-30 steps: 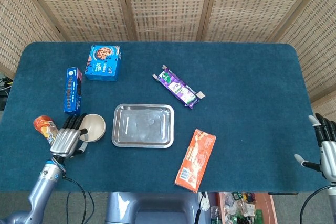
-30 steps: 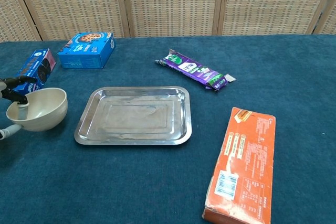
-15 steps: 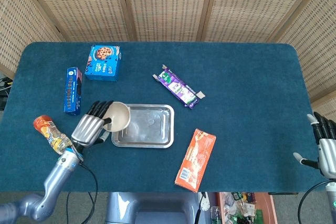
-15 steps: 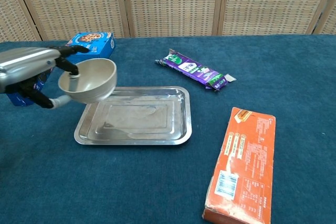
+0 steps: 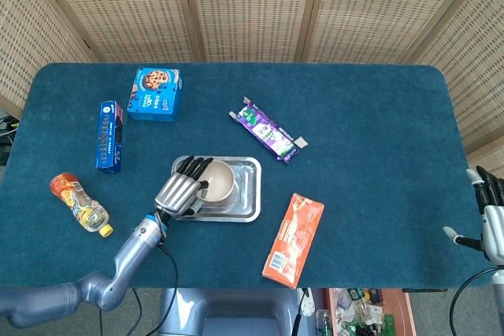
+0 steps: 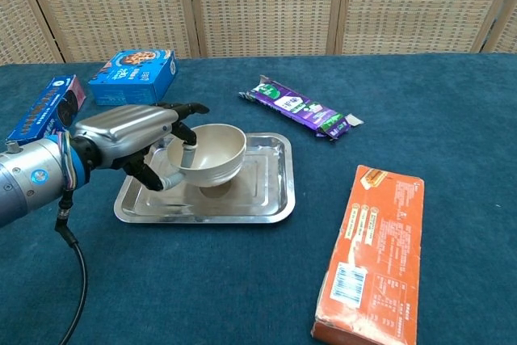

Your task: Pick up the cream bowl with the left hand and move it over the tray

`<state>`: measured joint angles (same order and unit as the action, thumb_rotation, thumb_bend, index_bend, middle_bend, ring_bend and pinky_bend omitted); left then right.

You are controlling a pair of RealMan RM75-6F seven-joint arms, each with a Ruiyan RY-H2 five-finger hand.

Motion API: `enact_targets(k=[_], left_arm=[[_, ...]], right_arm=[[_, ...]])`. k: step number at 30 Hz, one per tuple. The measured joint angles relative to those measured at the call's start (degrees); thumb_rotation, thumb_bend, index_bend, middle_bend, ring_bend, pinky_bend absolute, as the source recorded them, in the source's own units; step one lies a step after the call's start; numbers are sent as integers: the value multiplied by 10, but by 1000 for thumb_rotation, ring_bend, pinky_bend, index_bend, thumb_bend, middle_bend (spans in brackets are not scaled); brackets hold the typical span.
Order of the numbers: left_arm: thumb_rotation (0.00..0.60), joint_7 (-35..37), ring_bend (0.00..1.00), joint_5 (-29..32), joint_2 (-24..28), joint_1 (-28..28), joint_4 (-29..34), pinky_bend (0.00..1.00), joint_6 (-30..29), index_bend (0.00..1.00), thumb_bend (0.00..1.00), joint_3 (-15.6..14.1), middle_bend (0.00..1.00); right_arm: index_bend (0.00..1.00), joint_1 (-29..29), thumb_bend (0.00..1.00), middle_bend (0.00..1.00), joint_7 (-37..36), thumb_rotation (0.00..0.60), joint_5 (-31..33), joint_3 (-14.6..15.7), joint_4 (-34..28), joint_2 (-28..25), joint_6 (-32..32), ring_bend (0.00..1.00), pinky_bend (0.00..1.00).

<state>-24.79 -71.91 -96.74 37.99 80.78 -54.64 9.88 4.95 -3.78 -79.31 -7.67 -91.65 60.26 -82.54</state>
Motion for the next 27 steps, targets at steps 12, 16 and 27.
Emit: enact_targets(k=[12,16,27], left_arm=[[600,-13,0,14,55,-12,63,0,-28,0,0,-7,0],[600,-5,0,5,121,-41,116,0,-76,0,0,-9,0],[600,-9,0,-7,269,-206,201,0,-293,0,0,-50,0]], right_arm=[[0,-3,0,0,-11,600,-14,4,-3,-6,-7,0,0],[0,-4,0,0,-14,600,-23,7,-7,-8,-13,0,0],[0,-11,0,0,-7,600,-29,8,-13,-7,-29,0,0]])
